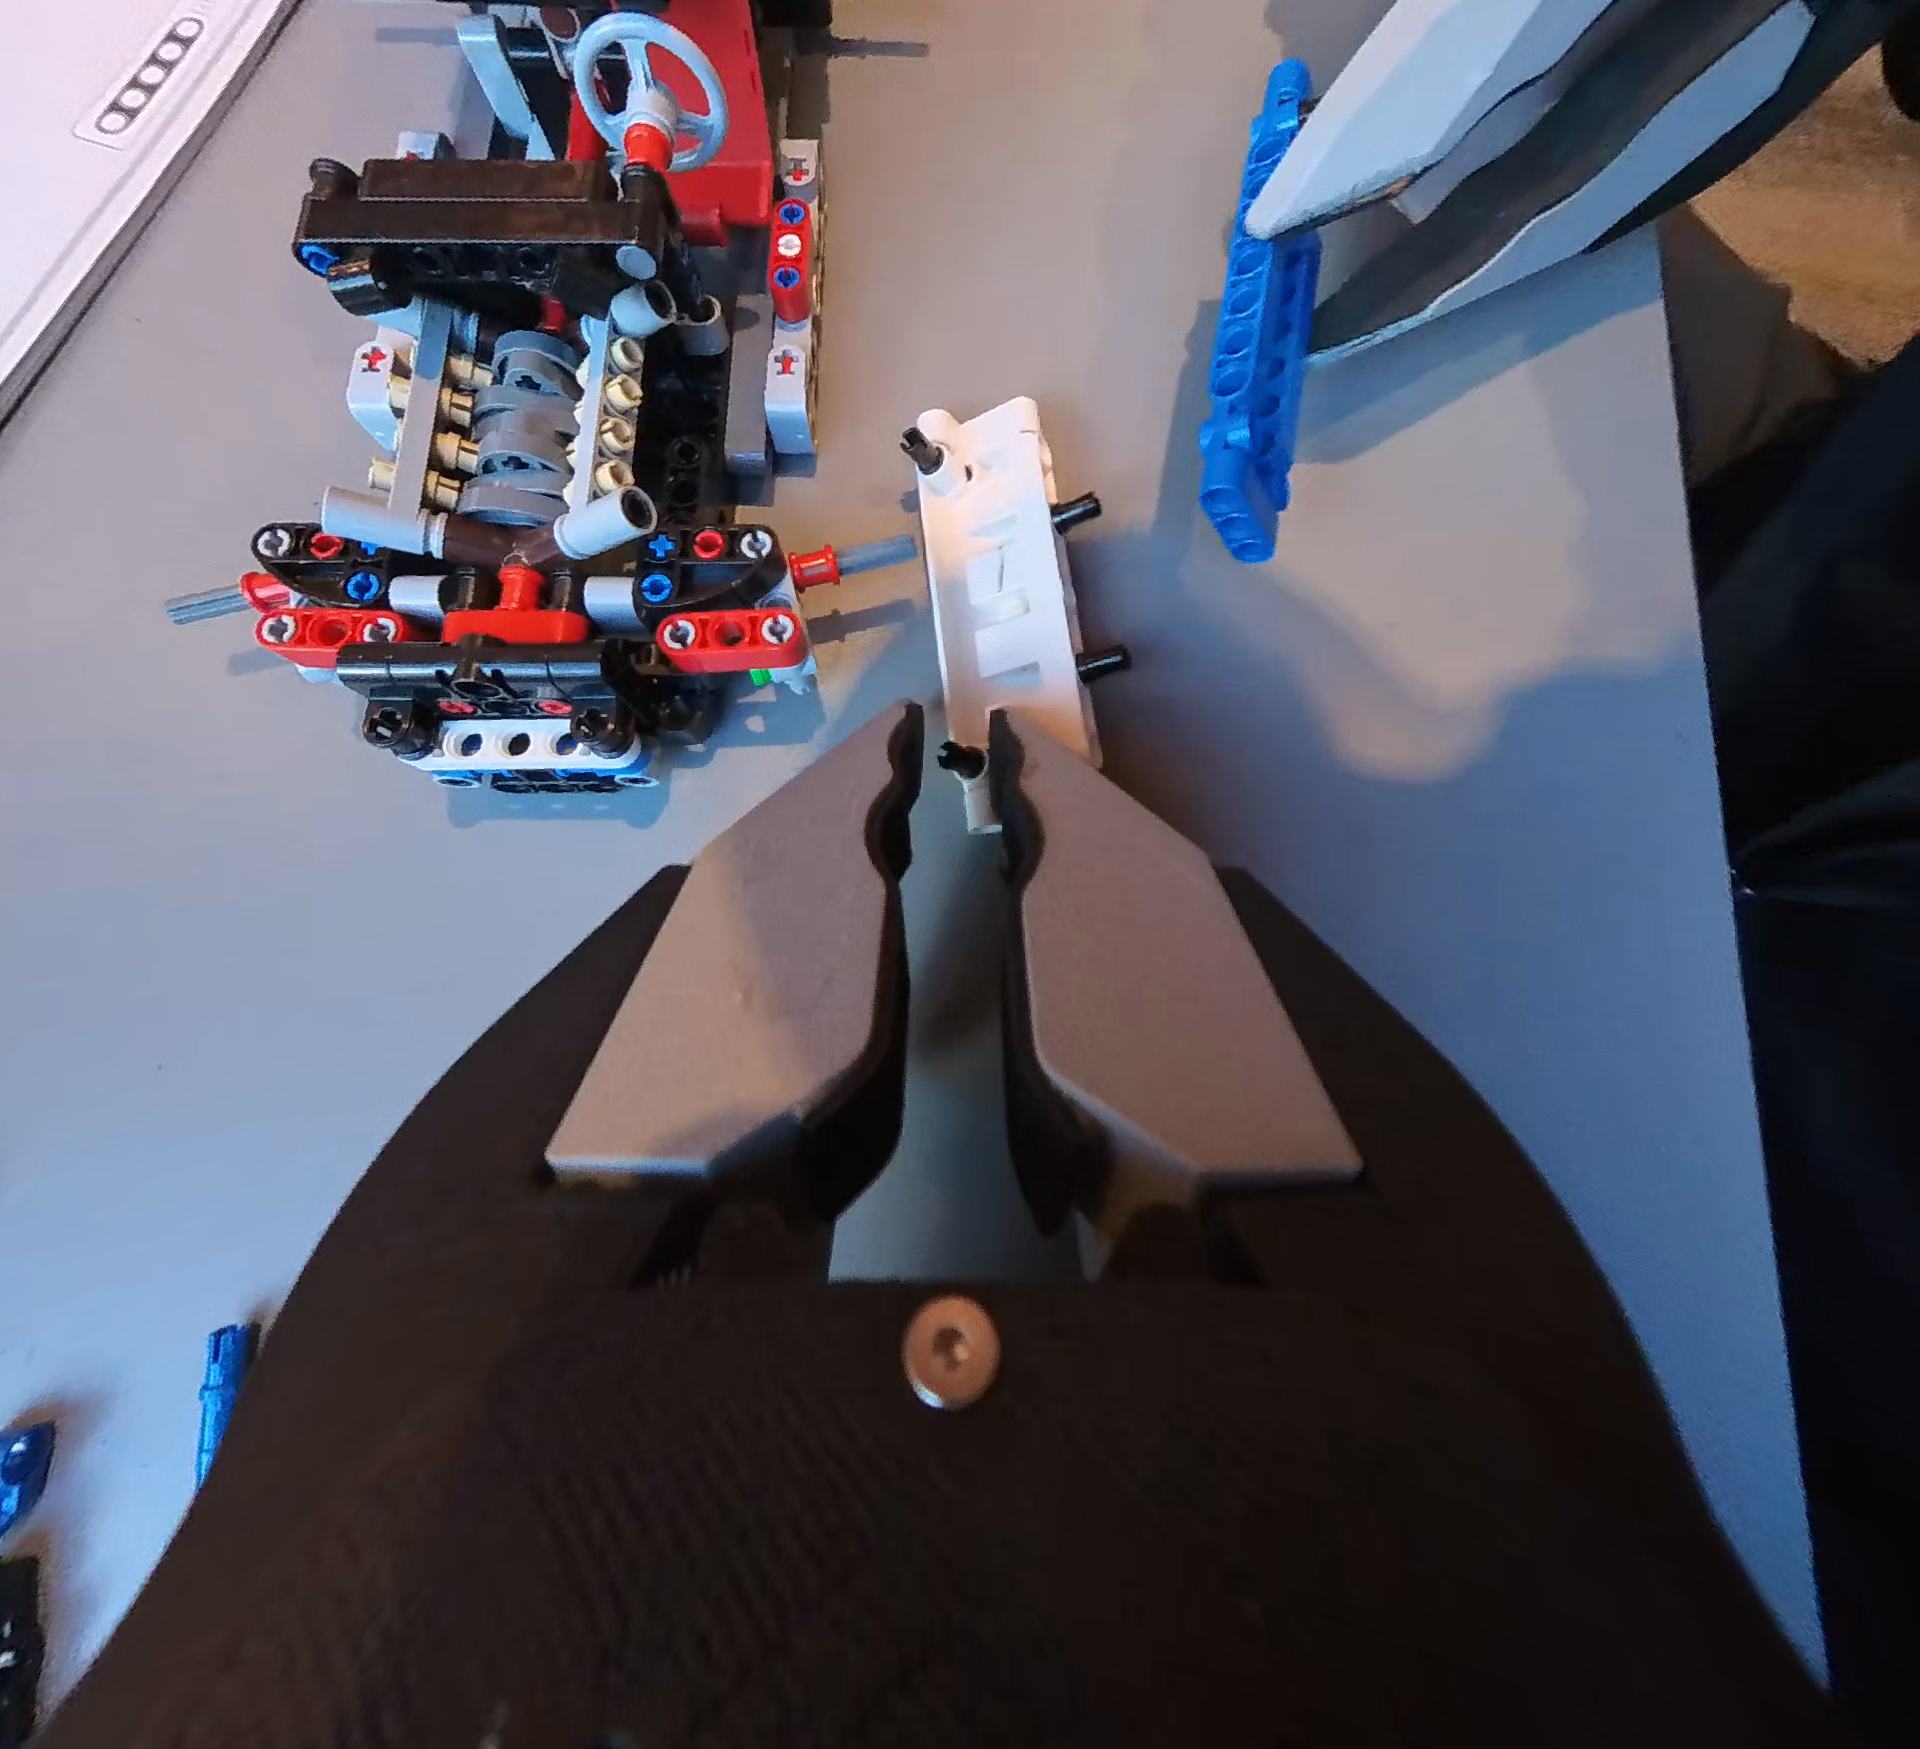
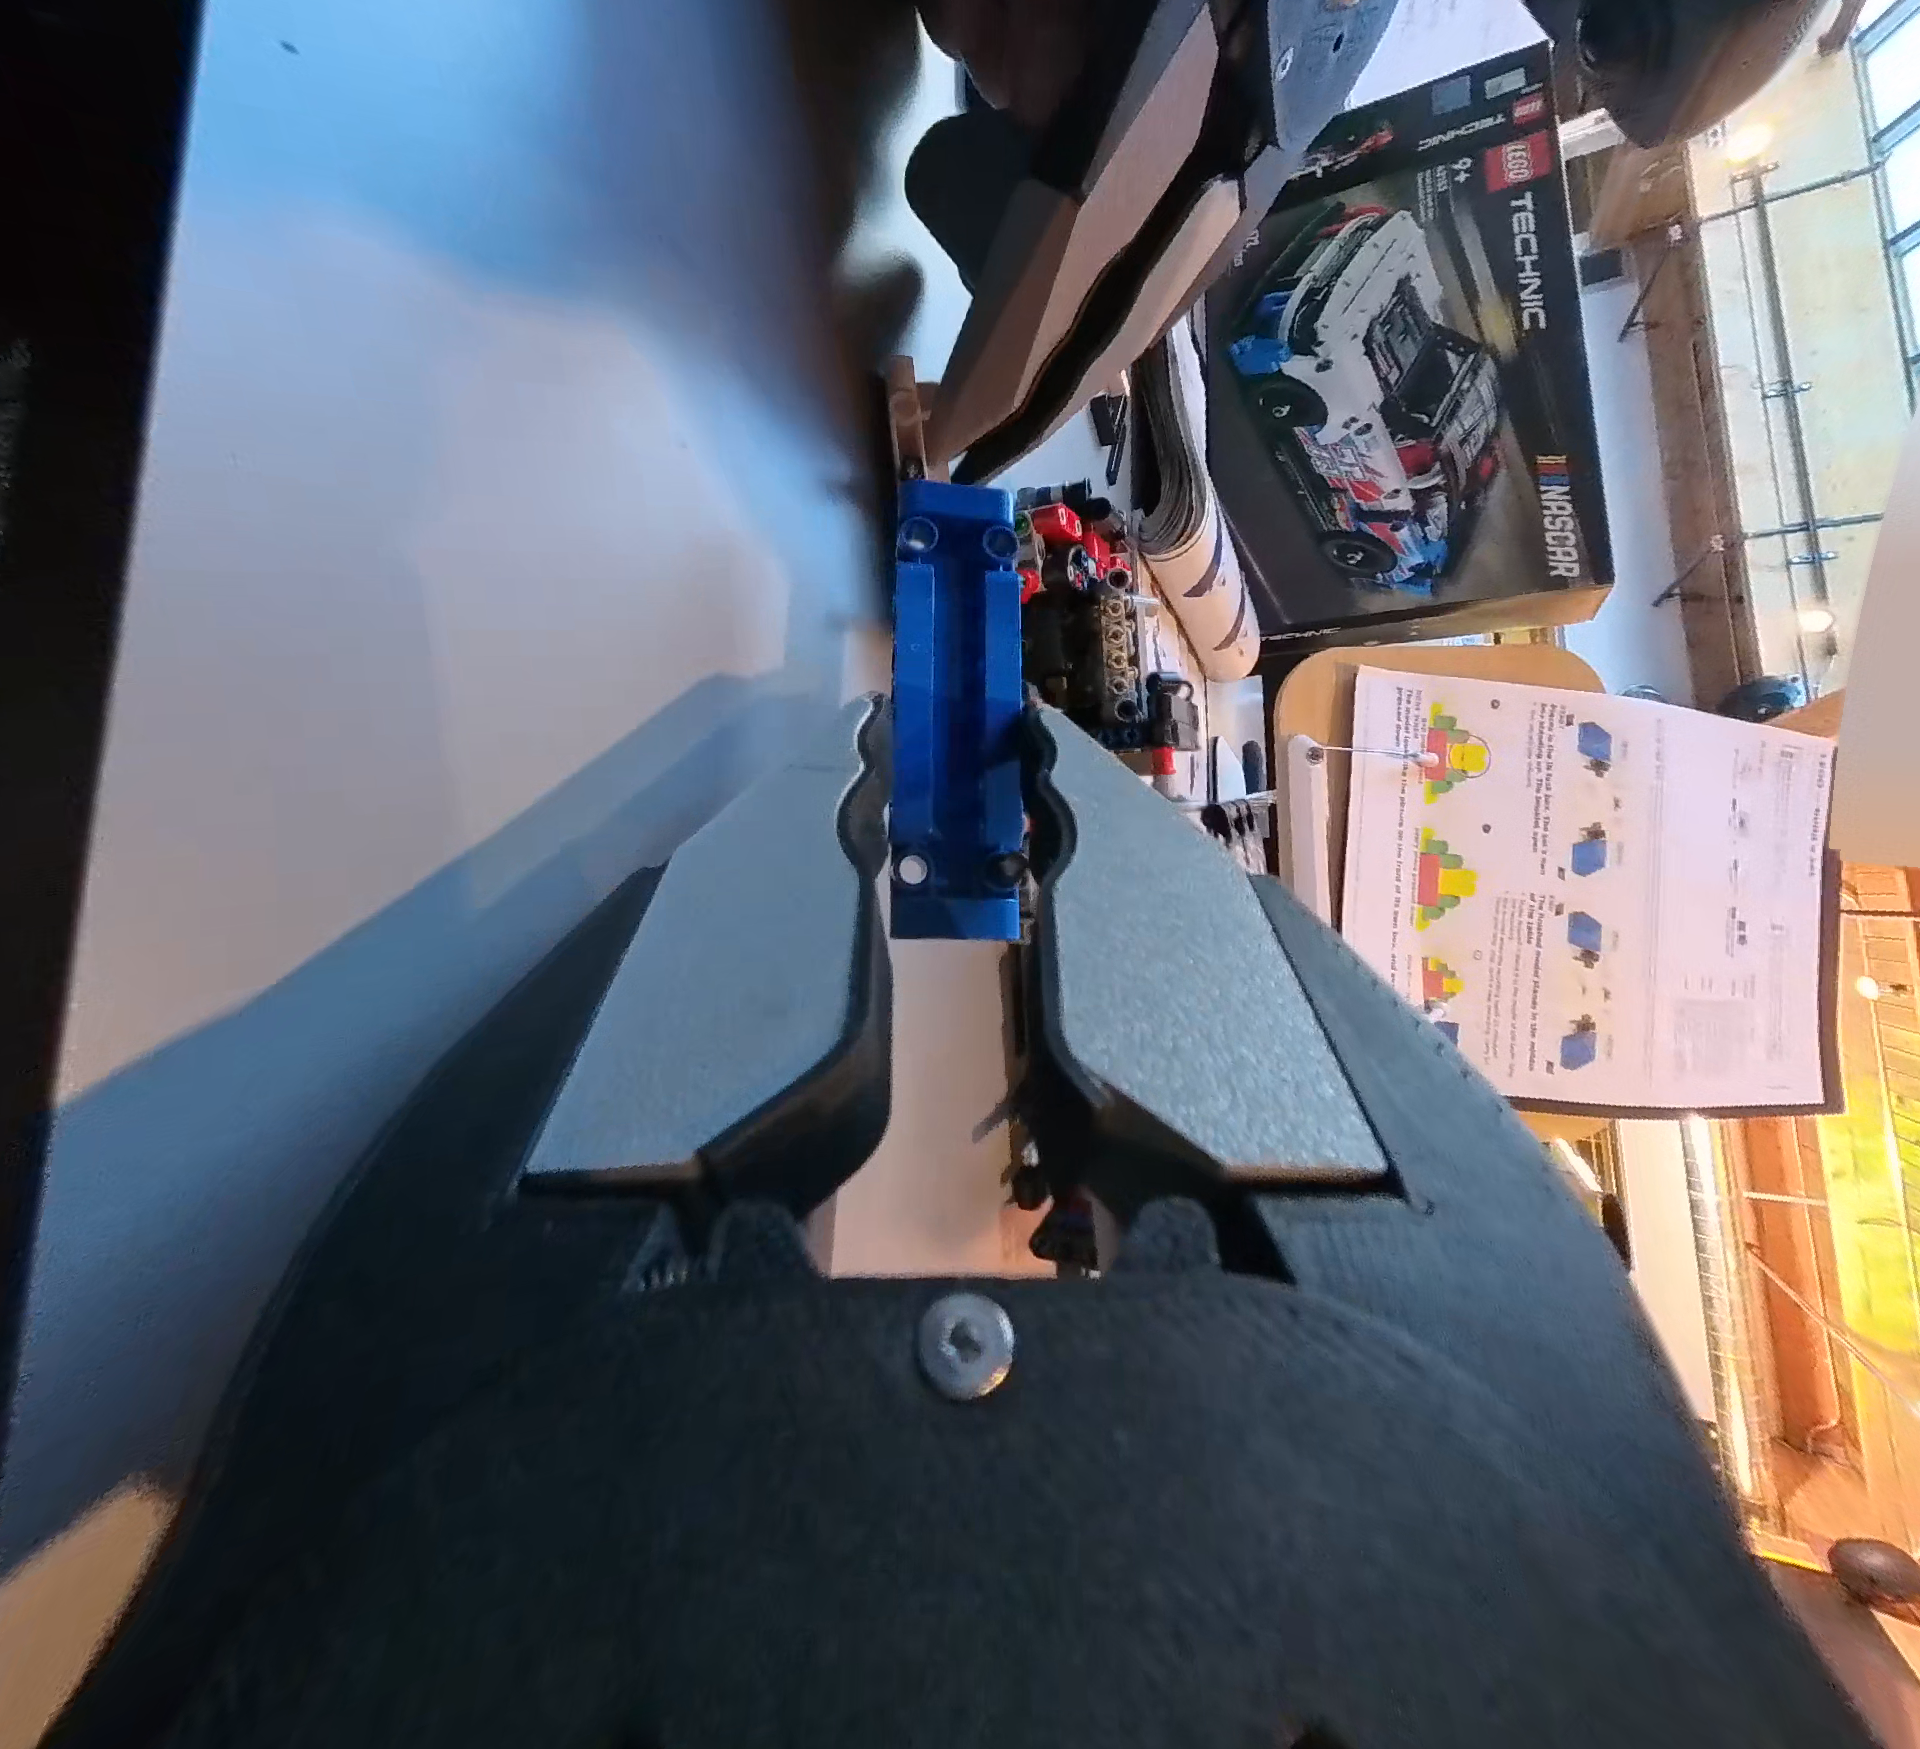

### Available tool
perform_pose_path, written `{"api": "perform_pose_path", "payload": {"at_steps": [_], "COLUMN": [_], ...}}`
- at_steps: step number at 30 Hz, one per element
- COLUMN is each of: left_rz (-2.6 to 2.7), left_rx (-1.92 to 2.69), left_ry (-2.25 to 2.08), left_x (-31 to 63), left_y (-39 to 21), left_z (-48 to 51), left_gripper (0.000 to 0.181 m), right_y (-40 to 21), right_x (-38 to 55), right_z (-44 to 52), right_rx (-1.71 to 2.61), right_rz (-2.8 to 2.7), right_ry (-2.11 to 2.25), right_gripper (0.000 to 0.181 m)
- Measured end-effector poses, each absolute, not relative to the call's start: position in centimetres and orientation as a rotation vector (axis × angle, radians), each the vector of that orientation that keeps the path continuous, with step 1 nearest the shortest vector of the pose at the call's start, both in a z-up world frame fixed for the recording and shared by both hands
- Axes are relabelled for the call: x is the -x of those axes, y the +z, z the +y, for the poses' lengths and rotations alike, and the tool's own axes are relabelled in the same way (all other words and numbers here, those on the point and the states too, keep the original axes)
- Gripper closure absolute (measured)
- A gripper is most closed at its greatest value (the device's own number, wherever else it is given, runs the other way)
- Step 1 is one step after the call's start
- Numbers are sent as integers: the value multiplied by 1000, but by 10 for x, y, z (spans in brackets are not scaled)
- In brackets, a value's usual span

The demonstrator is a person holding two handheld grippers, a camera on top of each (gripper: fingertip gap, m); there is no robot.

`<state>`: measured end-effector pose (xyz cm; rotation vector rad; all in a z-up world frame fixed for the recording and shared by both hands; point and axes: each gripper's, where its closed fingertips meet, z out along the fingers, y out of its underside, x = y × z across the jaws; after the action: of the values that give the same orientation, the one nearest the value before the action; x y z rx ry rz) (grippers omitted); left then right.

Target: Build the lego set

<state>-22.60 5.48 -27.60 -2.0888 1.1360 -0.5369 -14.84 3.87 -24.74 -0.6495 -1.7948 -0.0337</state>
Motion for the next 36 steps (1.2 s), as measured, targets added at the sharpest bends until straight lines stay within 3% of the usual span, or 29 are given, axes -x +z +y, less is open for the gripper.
{"api": "perform_pose_path", "payload": {"at_steps": [5, 10, 18, 36], "left_rz": [1133, 1119, 1102, 1088], "left_rx": [2083, 2074, 2049, 2035], "left_ry": [-526, -537, -534, -568], "left_x": [227, 227, 228, 228], "left_y": [-275, -273, -268, -262], "left_z": [55, 54, 54, 51], "left_gripper": [169, 166, 165, 162], "right_y": [-249, -260, -209, -234], "right_x": [150, 146, 134, 140], "right_z": [36, 33, 34, 32], "right_rx": [739, 1105, 1180, 1275], "right_rz": [-1796, -1881, -1623, -1728], "right_ry": [83, 550, 1055, 971], "right_gripper": [160, 159, 160, 159]}}
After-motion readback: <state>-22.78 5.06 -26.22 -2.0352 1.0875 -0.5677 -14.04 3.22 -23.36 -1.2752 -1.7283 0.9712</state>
